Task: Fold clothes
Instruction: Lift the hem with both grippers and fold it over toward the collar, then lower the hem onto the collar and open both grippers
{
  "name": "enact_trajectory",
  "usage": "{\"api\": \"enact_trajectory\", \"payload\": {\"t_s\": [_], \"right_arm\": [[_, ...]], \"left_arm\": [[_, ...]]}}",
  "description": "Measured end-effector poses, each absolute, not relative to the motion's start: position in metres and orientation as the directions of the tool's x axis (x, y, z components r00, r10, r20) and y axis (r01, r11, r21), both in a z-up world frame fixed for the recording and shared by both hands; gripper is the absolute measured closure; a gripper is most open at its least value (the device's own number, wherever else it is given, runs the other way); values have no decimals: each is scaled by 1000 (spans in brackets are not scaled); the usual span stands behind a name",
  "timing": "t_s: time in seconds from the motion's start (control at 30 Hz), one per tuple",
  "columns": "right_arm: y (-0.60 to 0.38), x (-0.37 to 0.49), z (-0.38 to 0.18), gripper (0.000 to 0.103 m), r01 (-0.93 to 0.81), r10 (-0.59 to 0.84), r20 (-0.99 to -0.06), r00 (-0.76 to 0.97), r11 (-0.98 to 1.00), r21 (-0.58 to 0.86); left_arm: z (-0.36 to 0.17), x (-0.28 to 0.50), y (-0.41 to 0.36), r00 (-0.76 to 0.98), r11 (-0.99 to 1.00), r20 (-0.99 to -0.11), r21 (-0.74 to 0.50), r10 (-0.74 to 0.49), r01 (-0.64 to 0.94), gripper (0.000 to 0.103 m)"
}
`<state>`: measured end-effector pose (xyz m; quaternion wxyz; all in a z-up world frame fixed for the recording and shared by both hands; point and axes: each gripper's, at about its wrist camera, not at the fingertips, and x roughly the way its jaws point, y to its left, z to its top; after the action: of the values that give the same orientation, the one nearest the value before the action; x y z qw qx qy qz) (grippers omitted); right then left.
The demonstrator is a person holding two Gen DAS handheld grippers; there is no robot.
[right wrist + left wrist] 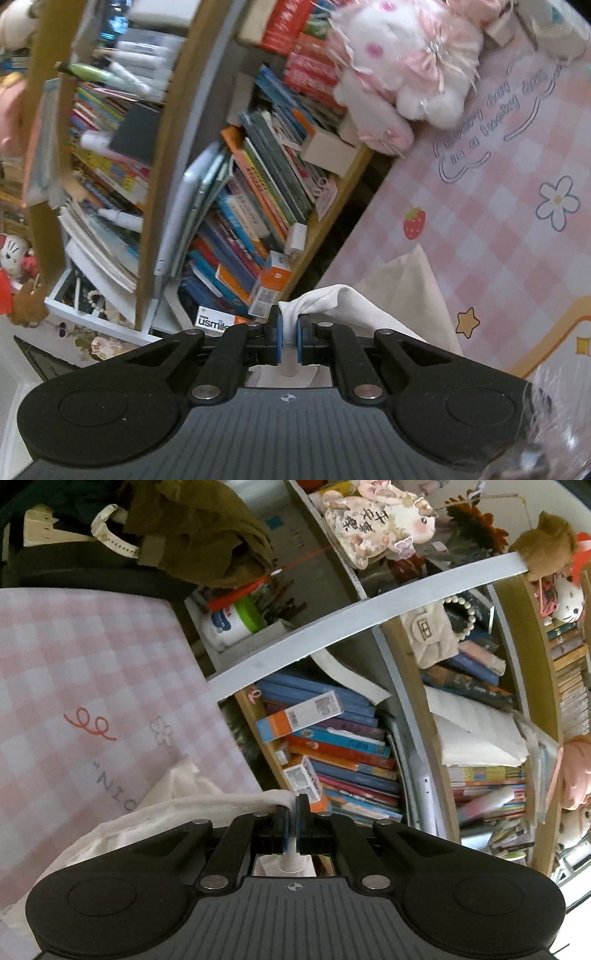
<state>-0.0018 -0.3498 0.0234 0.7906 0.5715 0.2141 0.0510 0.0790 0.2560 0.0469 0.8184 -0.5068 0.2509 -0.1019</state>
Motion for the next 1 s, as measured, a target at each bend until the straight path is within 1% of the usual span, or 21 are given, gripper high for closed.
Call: {"api": "enact_trajectory", "payload": {"t_s": [0.17, 0.33, 0.4, 0.5, 0.6, 0.67, 0.77, 0.83, 0.87, 0.9, 0.93, 0.97, 1.0], "right_arm": [[-349, 16, 18, 96, 171, 319, -277, 906, 323, 931], [-345, 32, 14, 96, 197, 280, -284, 917, 301, 933], [-344, 41, 12, 96, 219, 247, -303, 920, 315, 924], [-344, 55, 1, 96, 289, 176, -358, 917, 325, 900], [-346, 73, -24, 96, 389, 132, -449, 884, 327, 861], [-347, 83, -40, 96, 440, 120, -500, 858, 332, 835], [-348, 91, -57, 96, 485, 109, -548, 829, 346, 803], [-350, 90, -63, 96, 492, 114, -552, 826, 334, 804], [-350, 89, -65, 96, 490, 118, -550, 827, 327, 808], [-351, 88, -66, 95, 489, 124, -548, 828, 321, 811], [-352, 88, -67, 92, 487, 128, -545, 829, 315, 815], [-353, 86, -64, 90, 484, 131, -542, 830, 315, 817], [-352, 85, -59, 81, 484, 127, -546, 828, 330, 811]], "left_arm": [[31, 101, 258, 841, 431, -305, -897, -446, -97, 102], [13, 132, 261, 827, 404, -312, -908, -468, -113, 102], [5, 147, 261, 823, 402, -317, -908, -472, -119, 102], [-12, 173, 258, 797, 448, -385, -879, -465, -162, 102], [-36, 199, 255, 756, 491, -469, -841, -456, -225, 102], [-46, 211, 251, 729, 533, -513, -811, -453, -239, 102], [-52, 219, 247, 708, 580, -529, -788, -467, -206, 101], [-53, 224, 248, 689, 602, -542, -776, -482, -188, 100], [-53, 225, 249, 680, 615, -553, -766, -482, -188, 100], [-53, 227, 249, 671, 625, -563, -758, -482, -186, 96], [-53, 227, 250, 664, 632, -569, -753, -485, -184, 94], [-50, 227, 249, 653, 642, -581, -744, -486, -185, 86], [-47, 226, 248, 641, 659, -598, -729, -482, -185, 78]]}}
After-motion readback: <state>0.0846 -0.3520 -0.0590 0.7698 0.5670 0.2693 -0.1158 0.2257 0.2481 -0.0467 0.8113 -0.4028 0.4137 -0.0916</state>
